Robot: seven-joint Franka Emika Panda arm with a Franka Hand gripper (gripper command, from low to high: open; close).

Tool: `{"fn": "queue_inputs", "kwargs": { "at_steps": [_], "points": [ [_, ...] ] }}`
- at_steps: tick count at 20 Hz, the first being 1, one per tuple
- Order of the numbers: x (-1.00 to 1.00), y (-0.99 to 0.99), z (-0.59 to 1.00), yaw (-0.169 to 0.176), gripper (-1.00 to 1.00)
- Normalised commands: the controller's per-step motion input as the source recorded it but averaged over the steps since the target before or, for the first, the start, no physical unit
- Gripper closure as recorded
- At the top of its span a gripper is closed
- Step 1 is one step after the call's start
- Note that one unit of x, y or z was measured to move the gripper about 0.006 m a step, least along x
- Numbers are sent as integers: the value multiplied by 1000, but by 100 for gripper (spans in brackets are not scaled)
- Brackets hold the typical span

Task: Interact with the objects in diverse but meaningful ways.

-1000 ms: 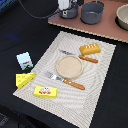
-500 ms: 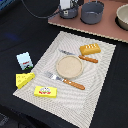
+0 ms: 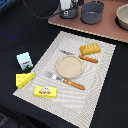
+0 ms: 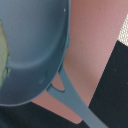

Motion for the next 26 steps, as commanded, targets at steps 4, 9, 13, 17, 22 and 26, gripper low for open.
{"fn": "queue_inputs", "kwargs": {
  "at_steps": [4, 9, 13, 17, 22, 26],
  "points": [
    [96, 334, -176, 10, -100],
    [86, 313, -184, 22, -100],
    [76, 294, -171, 29, -100],
    [74, 284, -138, 30, -100],
    [73, 269, -139, 24, -100],
    [71, 251, -95, 22, -100]
  ]
}}
